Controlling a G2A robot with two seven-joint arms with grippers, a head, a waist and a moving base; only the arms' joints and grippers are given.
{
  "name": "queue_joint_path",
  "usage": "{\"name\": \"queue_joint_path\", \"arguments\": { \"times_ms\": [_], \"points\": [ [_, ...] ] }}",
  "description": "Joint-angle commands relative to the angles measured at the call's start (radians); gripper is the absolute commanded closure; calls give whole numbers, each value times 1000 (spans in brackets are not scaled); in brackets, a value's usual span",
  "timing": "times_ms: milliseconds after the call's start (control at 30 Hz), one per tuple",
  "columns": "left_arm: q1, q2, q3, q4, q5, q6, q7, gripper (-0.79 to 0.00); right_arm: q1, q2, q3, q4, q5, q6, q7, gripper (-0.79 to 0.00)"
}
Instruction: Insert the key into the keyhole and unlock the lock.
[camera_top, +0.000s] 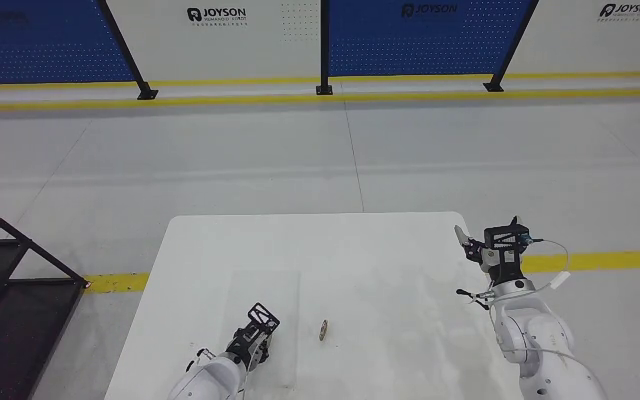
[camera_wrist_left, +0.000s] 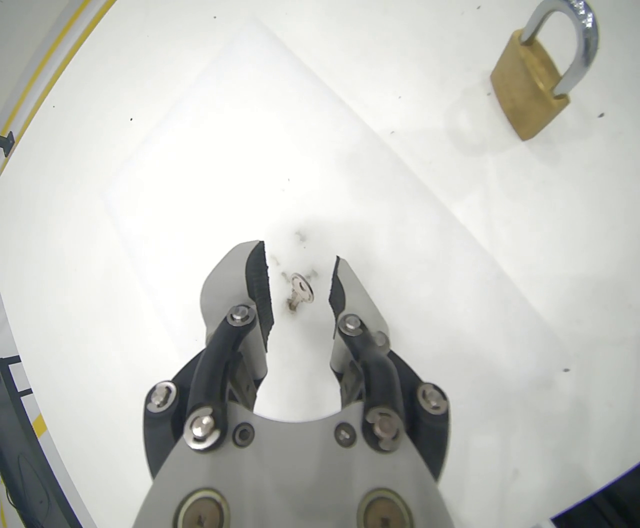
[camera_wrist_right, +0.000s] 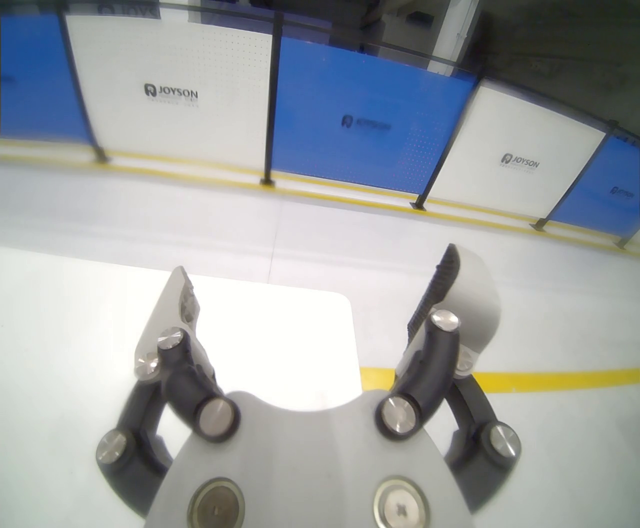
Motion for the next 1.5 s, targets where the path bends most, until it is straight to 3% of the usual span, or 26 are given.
{"name": "queue_joint_path", "arguments": {
  "times_ms": [0,433,633,1067,1267,1467],
  "points": [
    [-3,0,4,3,3,3,-1,-271,0,0,0,0,0,0,0,-785],
    [-24,-4,17,20,-5,29,-9,-120,0,0,0,0,0,0,0,-785],
    [-23,-4,13,14,-5,46,-1,0,0,0,0,0,0,0,0,-785],
    [51,6,-46,-53,-46,33,80,0,0,0,0,0,0,0,0,-785],
    [104,15,-126,-81,-169,-36,214,0,0,0,0,0,0,0,0,-785],
    [182,36,-267,-81,-322,-264,452,0,0,0,0,0,0,0,0,-785]
  ]
}}
